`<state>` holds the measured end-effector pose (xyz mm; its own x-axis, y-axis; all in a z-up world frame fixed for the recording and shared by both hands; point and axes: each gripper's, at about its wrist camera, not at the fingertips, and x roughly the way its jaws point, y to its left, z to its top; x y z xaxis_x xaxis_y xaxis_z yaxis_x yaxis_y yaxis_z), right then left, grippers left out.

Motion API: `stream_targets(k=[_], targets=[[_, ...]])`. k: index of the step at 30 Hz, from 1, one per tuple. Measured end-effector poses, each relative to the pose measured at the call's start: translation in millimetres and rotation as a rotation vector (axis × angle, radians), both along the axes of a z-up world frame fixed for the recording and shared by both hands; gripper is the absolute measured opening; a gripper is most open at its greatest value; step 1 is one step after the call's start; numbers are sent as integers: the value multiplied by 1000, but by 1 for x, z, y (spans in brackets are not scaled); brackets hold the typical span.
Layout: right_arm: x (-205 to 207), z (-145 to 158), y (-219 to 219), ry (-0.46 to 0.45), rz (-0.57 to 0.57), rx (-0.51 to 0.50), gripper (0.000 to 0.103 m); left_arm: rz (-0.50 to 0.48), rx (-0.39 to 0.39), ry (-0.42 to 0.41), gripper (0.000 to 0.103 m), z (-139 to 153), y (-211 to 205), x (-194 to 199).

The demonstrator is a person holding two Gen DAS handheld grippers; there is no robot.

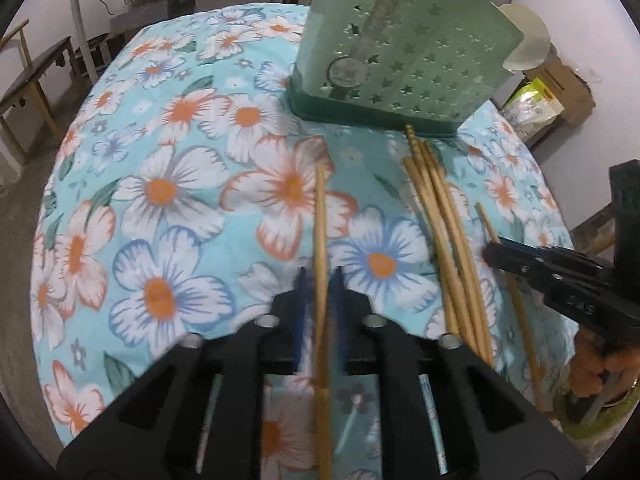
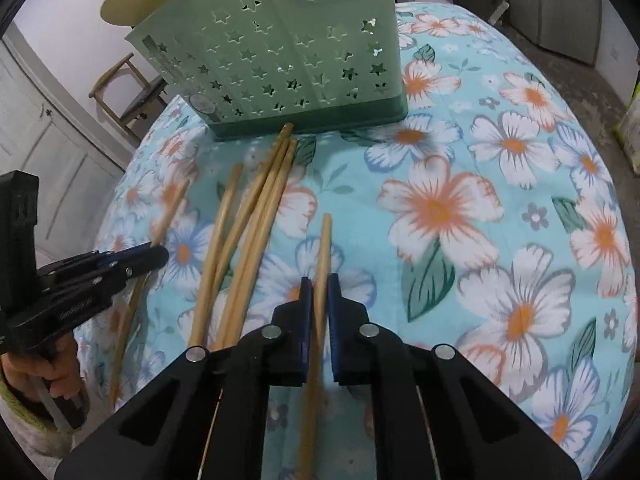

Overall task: Organize utensils
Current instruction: 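Grasp one bamboo chopstick each with the left and right grippers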

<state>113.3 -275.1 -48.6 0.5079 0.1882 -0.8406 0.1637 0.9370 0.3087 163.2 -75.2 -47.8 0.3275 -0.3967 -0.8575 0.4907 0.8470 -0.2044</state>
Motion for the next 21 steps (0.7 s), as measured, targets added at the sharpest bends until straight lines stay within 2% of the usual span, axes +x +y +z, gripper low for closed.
stream_targets(k=[6, 11, 21], targets=[[-11, 0, 4, 18, 18, -27, 6, 9, -23, 63, 5, 4, 14, -8], [-1, 1, 7, 19, 13, -43, 8, 7, -10, 62, 12, 4, 3, 10], [7, 0, 12, 16, 8, -68, 8, 35, -28, 101, 12, 0, -12, 45]])
